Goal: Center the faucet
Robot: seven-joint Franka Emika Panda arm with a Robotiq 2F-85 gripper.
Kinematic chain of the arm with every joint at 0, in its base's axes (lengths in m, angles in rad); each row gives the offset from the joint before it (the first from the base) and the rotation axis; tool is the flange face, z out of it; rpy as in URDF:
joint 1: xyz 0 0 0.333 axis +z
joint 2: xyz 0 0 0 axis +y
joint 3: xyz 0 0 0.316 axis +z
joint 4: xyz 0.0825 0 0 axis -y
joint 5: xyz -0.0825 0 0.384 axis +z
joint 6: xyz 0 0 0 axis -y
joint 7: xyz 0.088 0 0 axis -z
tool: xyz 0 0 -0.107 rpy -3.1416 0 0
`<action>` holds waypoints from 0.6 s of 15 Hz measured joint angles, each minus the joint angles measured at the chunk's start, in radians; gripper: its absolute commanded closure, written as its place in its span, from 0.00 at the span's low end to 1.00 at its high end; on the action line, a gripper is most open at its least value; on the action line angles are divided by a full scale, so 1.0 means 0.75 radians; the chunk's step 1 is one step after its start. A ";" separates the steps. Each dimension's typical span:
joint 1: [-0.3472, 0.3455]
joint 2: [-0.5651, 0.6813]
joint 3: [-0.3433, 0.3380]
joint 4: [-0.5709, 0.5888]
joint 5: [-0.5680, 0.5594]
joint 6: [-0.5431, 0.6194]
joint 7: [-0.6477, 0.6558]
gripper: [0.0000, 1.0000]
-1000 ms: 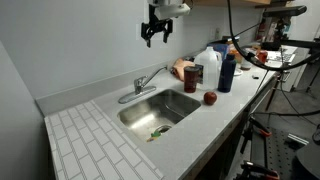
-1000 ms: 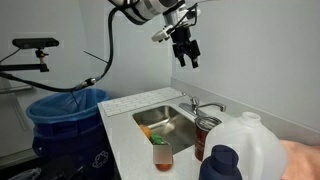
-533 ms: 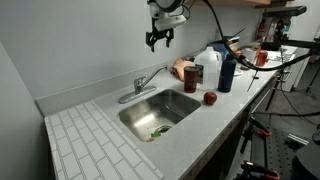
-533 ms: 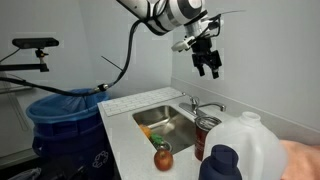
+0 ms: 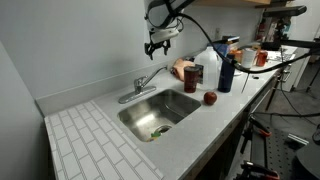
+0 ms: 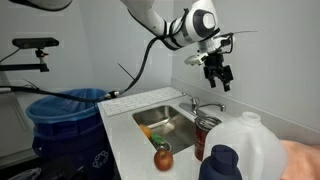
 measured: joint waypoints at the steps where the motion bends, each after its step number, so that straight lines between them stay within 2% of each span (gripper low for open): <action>1: -0.001 0.034 -0.010 0.034 0.000 0.000 0.000 0.00; 9: -0.044 0.260 -0.045 0.210 0.063 -0.025 -0.013 0.00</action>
